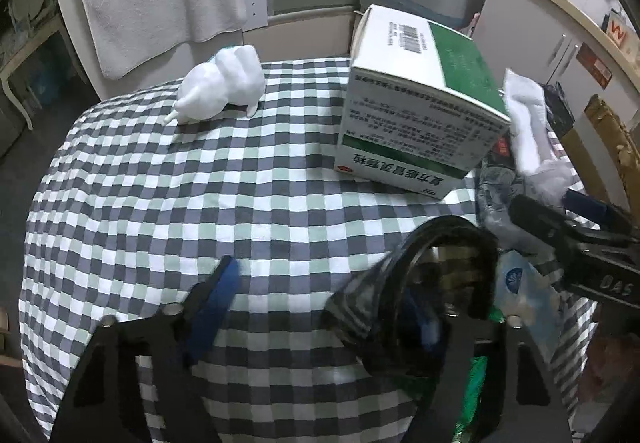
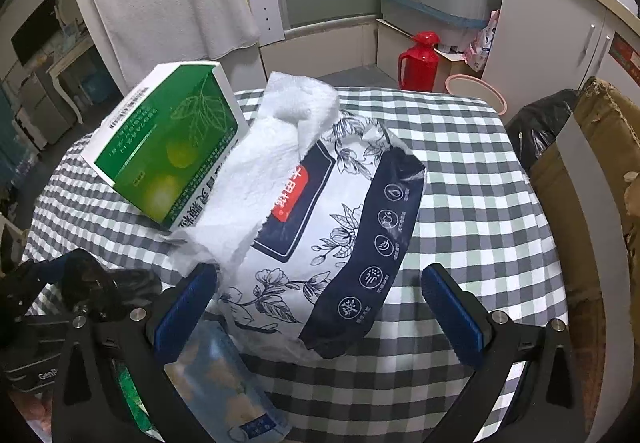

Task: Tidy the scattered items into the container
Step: 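Grasp the black ring with the left gripper while the right gripper grasps the navy-white wipes pack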

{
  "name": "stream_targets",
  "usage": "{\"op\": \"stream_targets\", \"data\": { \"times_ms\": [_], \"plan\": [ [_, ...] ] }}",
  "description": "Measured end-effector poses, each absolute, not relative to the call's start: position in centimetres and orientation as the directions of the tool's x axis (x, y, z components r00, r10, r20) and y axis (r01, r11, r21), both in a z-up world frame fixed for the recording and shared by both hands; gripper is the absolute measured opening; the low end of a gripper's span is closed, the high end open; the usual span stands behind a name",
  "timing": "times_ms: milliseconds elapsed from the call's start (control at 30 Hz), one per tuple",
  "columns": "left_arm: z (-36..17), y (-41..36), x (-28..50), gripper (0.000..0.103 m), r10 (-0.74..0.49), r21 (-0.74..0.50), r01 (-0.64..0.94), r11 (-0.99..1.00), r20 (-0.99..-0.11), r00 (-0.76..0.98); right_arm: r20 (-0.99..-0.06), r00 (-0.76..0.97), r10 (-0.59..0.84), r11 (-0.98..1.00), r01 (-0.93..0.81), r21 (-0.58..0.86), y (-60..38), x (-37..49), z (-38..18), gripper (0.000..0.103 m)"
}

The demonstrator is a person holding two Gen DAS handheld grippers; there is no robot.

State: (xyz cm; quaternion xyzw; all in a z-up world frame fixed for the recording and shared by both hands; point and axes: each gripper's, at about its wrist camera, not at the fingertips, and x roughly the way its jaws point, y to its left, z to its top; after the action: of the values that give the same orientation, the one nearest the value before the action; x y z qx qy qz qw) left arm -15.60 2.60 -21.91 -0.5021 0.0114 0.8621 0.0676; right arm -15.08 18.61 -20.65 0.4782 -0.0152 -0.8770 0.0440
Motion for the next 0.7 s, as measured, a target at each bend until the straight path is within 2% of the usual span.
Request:
{"op": "stream_targets", "data": {
  "times_ms": [67,133,167,233,467,567,700],
  "plan": [
    [-21.7,2.8,-15.5,0.045,0.112,-0.051,-0.136,-0.989,-0.865,-0.489,-0.837,-0.540,-0.083,-0.996,0.061,0.059,18.6,-15.0,-20.8,0.102],
    [-21.7,2.8,-15.6,0.034,0.124,-0.061,-0.144,-0.988,-0.865,-0.485,-0.838,-0.541,-0.075,-0.997,0.063,0.048,18.4,-15.0,-20.8,0.101],
    [-21.6,2.9,-15.6,0.030,0.130,-0.065,-0.149,-0.987,-0.867,-0.481,-0.839,-0.539,-0.073,-0.997,0.066,0.045,18.3,-15.0,-20.8,0.097],
    [-21.6,2.9,-15.6,0.025,0.129,-0.062,-0.154,-0.986,-0.869,-0.477,-0.846,-0.529,-0.071,-0.997,0.072,0.039,18.1,-15.0,-20.9,0.078],
    [-21.4,2.9,-15.5,0.010,0.132,-0.067,-0.153,-0.986,-0.874,-0.468,-0.834,-0.544,-0.094,-0.995,0.090,0.054,17.8,-14.3,-20.3,0.040],
    [-21.0,2.7,-15.0,0.010,0.141,-0.077,-0.152,-0.985,-0.870,-0.472,-0.827,-0.551,-0.112,-0.993,0.087,0.077,18.3,-14.0,-19.9,0.031],
    [-20.1,2.5,-14.2,0.010,0.142,-0.079,-0.149,-0.986,-0.864,-0.483,-0.819,-0.561,-0.123,-0.992,0.088,0.088,18.7,-13.7,-19.2,0.028]
  ]
}}
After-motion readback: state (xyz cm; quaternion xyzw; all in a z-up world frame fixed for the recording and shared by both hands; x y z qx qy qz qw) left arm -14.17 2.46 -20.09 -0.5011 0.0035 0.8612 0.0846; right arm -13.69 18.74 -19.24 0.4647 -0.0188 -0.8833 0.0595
